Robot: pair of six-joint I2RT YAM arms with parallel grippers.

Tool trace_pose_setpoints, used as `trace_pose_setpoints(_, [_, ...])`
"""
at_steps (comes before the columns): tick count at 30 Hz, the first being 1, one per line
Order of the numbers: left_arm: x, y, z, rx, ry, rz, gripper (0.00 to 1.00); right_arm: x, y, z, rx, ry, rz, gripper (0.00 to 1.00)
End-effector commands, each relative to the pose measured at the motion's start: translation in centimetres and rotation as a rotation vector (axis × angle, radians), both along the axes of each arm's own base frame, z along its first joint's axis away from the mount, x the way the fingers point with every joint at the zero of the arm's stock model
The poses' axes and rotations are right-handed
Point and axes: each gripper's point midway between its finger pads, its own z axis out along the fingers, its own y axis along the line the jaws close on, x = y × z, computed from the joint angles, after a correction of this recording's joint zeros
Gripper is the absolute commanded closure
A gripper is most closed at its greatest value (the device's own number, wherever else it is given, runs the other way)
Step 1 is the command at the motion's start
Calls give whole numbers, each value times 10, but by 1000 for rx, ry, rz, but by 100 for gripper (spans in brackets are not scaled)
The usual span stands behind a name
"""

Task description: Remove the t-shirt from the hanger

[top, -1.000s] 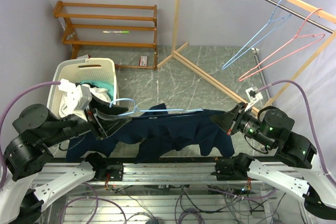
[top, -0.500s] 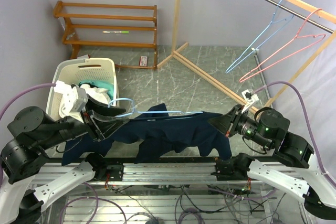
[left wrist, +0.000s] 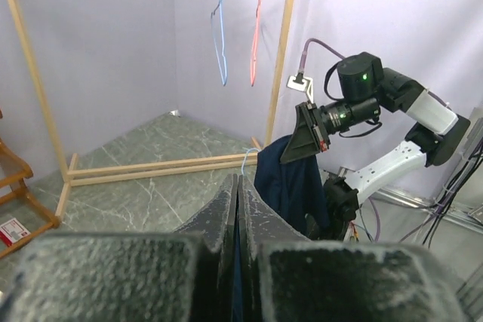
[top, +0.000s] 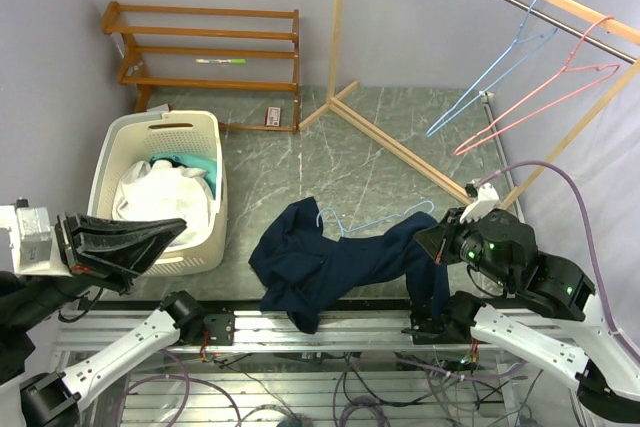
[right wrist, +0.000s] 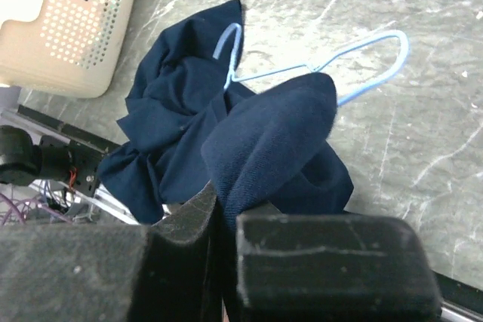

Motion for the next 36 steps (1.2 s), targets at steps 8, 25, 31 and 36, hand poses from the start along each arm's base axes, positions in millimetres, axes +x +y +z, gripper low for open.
trace_pose_setpoints(8, [41, -70, -66, 190, 168, -136, 55, -23, 80, 97, 142, -252, 517, 100])
trace_pose_setpoints(25, [86, -131, -155, 164, 286, -213, 25, -157, 74, 194, 259, -581, 1373, 100])
trace_pose_setpoints(31, [85, -142, -169, 115, 280, -271, 24, -181, 57, 195, 297, -604, 1460, 100])
trace_pose_setpoints(36, [85, -147, -182, 98, 338, -292, 24, -183, 57, 196, 294, -610, 1475, 100])
